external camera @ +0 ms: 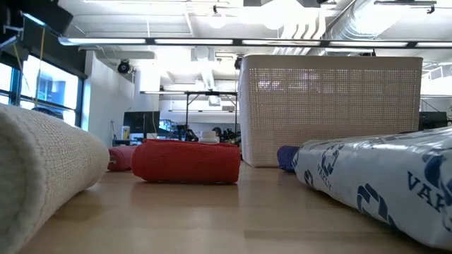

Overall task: Pick & place medical supplies in basket/bin
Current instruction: Put the white medicine organizer into the white container

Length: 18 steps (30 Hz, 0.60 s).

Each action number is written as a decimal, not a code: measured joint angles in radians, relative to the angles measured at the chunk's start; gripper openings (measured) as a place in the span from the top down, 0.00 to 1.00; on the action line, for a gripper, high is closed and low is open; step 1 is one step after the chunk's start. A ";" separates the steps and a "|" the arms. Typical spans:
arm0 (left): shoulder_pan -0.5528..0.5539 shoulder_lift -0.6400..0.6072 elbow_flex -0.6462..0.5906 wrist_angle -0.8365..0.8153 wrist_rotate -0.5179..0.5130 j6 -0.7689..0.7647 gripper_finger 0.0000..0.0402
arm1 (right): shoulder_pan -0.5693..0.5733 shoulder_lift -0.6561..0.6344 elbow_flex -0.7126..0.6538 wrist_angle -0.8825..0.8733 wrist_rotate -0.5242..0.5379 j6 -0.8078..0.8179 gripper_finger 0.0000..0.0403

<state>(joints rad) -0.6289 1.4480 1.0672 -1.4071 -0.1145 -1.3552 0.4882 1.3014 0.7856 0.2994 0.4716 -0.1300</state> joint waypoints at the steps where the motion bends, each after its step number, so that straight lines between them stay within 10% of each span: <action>1: 0.000 0.016 0.000 0.006 0.007 0.001 0.77 | -0.005 0.000 0.000 -0.010 -0.014 0.001 0.21; 8: 0.020 0.074 -0.001 0.024 0.182 0.012 0.70 | -0.040 0.000 0.000 -0.034 -0.067 0.000 0.21; 18: 0.019 0.076 -0.001 0.127 0.244 -0.157 0.27 | -0.024 0.000 0.000 -0.077 -0.119 0.044 0.21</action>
<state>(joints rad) -0.6094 1.5242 1.0660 -1.2801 0.1300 -1.5125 0.4639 1.3014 0.7853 0.2228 0.3525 -0.0864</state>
